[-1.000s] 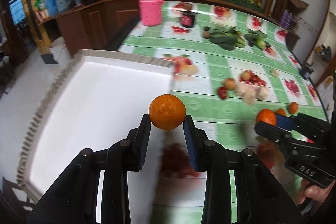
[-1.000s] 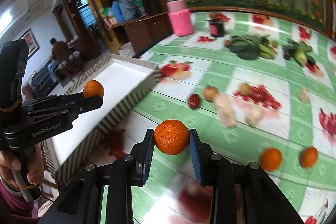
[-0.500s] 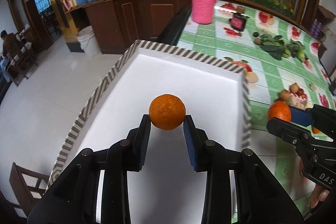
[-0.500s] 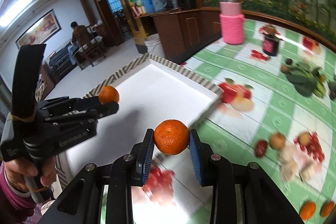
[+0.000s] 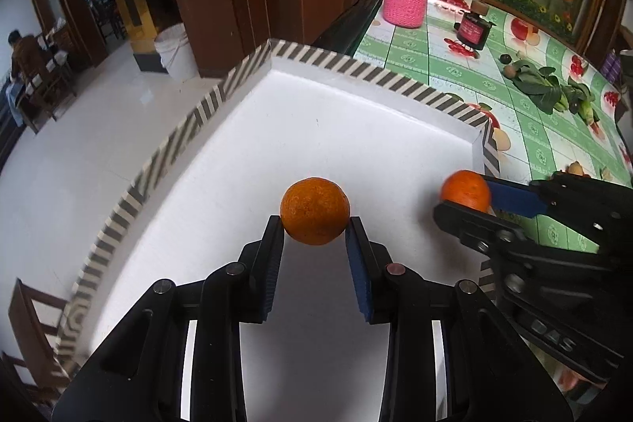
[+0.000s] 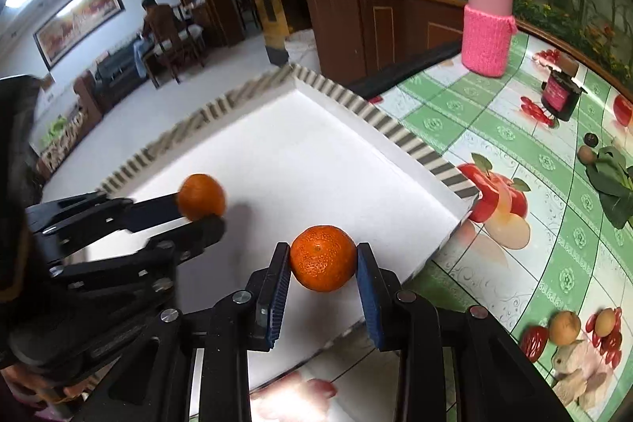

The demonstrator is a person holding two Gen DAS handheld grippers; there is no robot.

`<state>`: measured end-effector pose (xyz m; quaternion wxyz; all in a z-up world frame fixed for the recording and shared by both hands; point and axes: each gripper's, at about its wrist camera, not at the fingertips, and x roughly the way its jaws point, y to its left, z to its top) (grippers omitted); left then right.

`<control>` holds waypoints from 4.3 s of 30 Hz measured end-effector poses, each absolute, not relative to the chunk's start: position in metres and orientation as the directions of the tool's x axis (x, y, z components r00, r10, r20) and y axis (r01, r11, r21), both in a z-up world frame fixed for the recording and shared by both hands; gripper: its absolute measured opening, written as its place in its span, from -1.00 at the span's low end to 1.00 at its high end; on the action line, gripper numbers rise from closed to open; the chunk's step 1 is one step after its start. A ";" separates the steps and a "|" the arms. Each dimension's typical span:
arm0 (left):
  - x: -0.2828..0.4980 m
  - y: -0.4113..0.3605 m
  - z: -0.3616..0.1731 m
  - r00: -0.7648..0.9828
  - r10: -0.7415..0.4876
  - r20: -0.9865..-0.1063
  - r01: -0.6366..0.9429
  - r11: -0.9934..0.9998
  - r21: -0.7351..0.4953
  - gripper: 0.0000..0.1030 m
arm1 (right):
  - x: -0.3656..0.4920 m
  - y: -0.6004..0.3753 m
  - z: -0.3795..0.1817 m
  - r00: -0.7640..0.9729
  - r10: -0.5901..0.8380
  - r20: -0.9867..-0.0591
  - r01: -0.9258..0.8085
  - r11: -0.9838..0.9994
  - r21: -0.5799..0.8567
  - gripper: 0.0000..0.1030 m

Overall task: Organize fruits
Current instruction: 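Carry both oranges over the white tray and open both tools to release them, then move both open tools back over the tablecloth toward the remaining oranges, then grasp an orange with the left tool while the right tool grasps another orange, then carry both oranges into the white tray and open both tools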

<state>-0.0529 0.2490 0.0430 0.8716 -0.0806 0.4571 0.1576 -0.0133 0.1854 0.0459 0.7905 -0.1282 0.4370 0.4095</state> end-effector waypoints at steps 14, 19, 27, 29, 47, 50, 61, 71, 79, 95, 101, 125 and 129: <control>-0.055 0.227 0.032 0.523 0.167 -0.836 -0.348 0.937 -0.031 -0.38 | 0.001 0.184 0.035 0.260 0.512 -0.818 -0.767 0.625 0.147 -0.37; -0.055 0.240 0.035 0.506 0.178 -0.844 -0.369 0.929 -0.025 -0.38 | 0.004 0.187 0.034 0.283 0.494 -0.822 -0.756 0.643 0.126 -0.32; -0.062 0.244 0.035 0.512 0.169 -0.842 -0.375 0.926 -0.042 -0.38 | -0.006 0.159 0.055 0.311 0.531 -0.788 -0.727 0.667 0.163 -0.27; -0.067 0.240 0.040 0.534 0.193 -0.823 -0.378 0.926 -0.028 -0.38 | -0.013 0.146 0.063 0.332 0.543 -0.771 -0.719 0.675 0.165 -0.27; -0.082 0.131 0.068 0.689 0.066 -0.722 -0.160 0.985 -0.063 0.34 | -0.088 -0.031 0.073 0.534 0.446 -0.718 -0.515 0.845 0.143 -0.26; -0.078 0.110 0.066 0.683 0.041 -0.729 -0.115 0.992 -0.052 0.34 | -0.094 -0.065 0.069 0.559 0.402 -0.726 -0.451 0.882 0.141 -0.26; -0.061 0.060 0.045 0.624 -0.059 -0.779 0.015 0.998 -0.063 0.33 | -0.092 -0.136 0.044 0.579 0.307 -0.756 -0.310 0.940 0.144 -0.26; -0.039 0.016 0.041 0.562 -0.198 -0.803 0.163 0.978 -0.128 0.33 | -0.052 -0.155 0.040 0.593 0.227 -0.773 -0.240 0.966 0.100 -0.26; -0.017 -0.033 0.030 0.520 -0.218 -0.826 0.250 0.963 -0.097 0.33 | -0.024 -0.162 0.024 0.567 0.265 -0.780 -0.260 0.956 0.136 -0.36; 0.012 -0.073 0.014 0.512 -0.198 -0.836 0.288 0.956 -0.050 0.33 | -0.024 -0.177 0.023 0.572 0.352 -0.741 -0.267 0.934 0.238 -0.40; 0.013 -0.075 0.013 0.512 -0.199 -0.836 0.293 0.955 -0.048 0.33 | -0.019 -0.175 0.025 0.595 0.312 -0.740 -0.250 0.948 0.199 -0.26; -0.034 0.008 0.028 0.569 -0.125 -0.813 0.142 0.988 -0.053 -0.44 | -0.056 -0.134 0.035 0.538 0.479 -0.694 -0.323 0.877 0.355 -0.40; -0.047 0.030 0.033 0.590 -0.082 -0.803 0.091 0.995 -0.034 -0.44 | -0.064 -0.108 0.034 0.507 0.507 -0.697 -0.362 0.859 0.361 -0.40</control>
